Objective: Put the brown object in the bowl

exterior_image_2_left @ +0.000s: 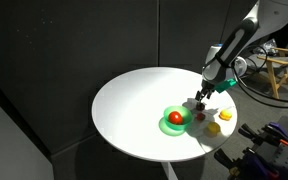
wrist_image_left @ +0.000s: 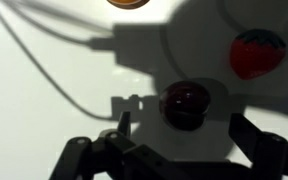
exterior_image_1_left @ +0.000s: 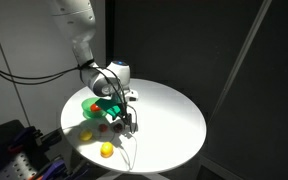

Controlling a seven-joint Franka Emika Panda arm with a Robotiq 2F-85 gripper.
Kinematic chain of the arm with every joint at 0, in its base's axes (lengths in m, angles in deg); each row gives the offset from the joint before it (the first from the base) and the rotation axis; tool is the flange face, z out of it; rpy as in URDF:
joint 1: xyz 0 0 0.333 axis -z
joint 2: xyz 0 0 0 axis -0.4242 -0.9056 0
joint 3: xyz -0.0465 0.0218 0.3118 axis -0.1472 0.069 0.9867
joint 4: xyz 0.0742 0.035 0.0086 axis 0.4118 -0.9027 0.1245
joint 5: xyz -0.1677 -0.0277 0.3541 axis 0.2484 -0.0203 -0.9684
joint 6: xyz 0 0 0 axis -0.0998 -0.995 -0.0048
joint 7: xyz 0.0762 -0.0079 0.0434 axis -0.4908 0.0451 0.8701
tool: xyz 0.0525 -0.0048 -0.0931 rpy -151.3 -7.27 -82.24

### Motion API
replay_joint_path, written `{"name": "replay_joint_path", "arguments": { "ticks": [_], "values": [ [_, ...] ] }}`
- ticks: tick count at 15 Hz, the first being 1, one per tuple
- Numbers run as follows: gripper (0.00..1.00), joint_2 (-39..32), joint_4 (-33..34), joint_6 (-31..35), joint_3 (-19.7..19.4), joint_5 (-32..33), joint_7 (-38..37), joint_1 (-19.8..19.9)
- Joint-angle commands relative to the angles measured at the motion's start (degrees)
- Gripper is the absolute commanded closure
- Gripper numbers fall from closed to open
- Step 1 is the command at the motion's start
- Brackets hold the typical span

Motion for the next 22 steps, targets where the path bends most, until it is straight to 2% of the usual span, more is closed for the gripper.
{"name": "replay_joint_path", "arguments": {
  "ticks": [1, 15, 22],
  "values": [
    [0.0, 0.1, 0.0, -0.1, 0.7, 1.3, -1.0, 0.9],
    [0.0, -2.3, 1.2, 1.2, 0.7, 1.5, -1.4, 0.5],
    [0.0, -5.3, 4.4, 2.4, 1.0, 1.6, -1.7, 0.1]
  ]
}}
